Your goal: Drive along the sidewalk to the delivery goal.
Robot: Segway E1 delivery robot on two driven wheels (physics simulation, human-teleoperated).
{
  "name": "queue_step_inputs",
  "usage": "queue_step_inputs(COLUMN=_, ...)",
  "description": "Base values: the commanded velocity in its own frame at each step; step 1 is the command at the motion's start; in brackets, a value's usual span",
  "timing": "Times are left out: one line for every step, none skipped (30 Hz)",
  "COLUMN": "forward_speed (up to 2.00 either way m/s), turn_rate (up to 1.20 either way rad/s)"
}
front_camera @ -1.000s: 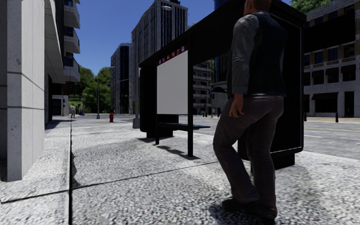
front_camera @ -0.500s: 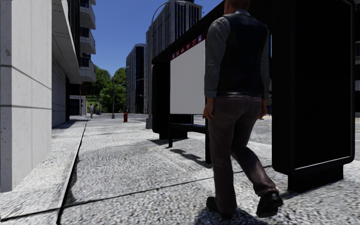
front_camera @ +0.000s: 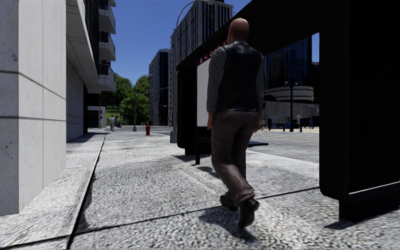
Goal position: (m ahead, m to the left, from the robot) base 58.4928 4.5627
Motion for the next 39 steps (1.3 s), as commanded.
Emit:
queue_step_inputs(forward_speed=0.31, turn_rate=1.2)
queue_step_inputs(forward_speed=0.39, turn_rate=1.2)
queue_step_inputs(forward_speed=0.47, turn_rate=1.2)
queue_step_inputs(forward_speed=0.51, turn_rate=1.2)
queue_step_inputs(forward_speed=0.56, turn_rate=1.2)
queue_step_inputs(forward_speed=0.6, turn_rate=0.78)
queue_step_inputs(forward_speed=0.61, turn_rate=0.03)
queue_step_inputs(forward_speed=0.62, turn_rate=0.0)
queue_step_inputs(forward_speed=0.62, turn_rate=0.0)
queue_step_inputs(forward_speed=0.62, turn_rate=0.0)
queue_step_inputs(forward_speed=0.63, turn_rate=0.0)
queue_step_inputs(forward_speed=0.63, turn_rate=0.0)
queue_step_inputs(forward_speed=0.63, turn_rate=0.0)
queue_step_inputs(forward_speed=0.63, turn_rate=0.0)
queue_step_inputs(forward_speed=0.63, turn_rate=0.0)
queue_step_inputs(forward_speed=0.63, turn_rate=0.0)
queue_step_inputs(forward_speed=0.63, turn_rate=0.0)
queue_step_inputs(forward_speed=0.55, turn_rate=0.0)
queue_step_inputs(forward_speed=0.4, turn_rate=0.0)
queue_step_inputs(forward_speed=0.22, turn_rate=0.0)
queue_step_inputs(forward_speed=0.16, turn_rate=0.0)
queue_step_inputs(forward_speed=0.15, turn_rate=0.0)
queue_step_inputs(forward_speed=0.14, turn_rate=0.0)
queue_step_inputs(forward_speed=0.14, turn_rate=0.0)
queue_step_inputs(forward_speed=0.14, turn_rate=0.0)
queue_step_inputs(forward_speed=0.14, turn_rate=0.0)
queue_step_inputs(forward_speed=0.15, turn_rate=0.0)
queue_step_inputs(forward_speed=0.18, turn_rate=0.0)
queue_step_inputs(forward_speed=0.22, turn_rate=0.0)
queue_step_inputs(forward_speed=0.26, turn_rate=0.0)
queue_step_inputs(forward_speed=0.31, turn_rate=0.0)
queue_step_inputs(forward_speed=0.34, turn_rate=0.47)
queue_step_inputs(forward_speed=0.35, turn_rate=0.7)
queue_step_inputs(forward_speed=0.36, turn_rate=0.91)
queue_step_inputs(forward_speed=0.39, turn_rate=0.98)
queue_step_inputs(forward_speed=0.45, turn_rate=0.95)
queue_step_inputs(forward_speed=0.45, turn_rate=0.95)
queue_step_inputs(forward_speed=0.5, turn_rate=0.4)
queue_step_inputs(forward_speed=0.54, turn_rate=0.04)
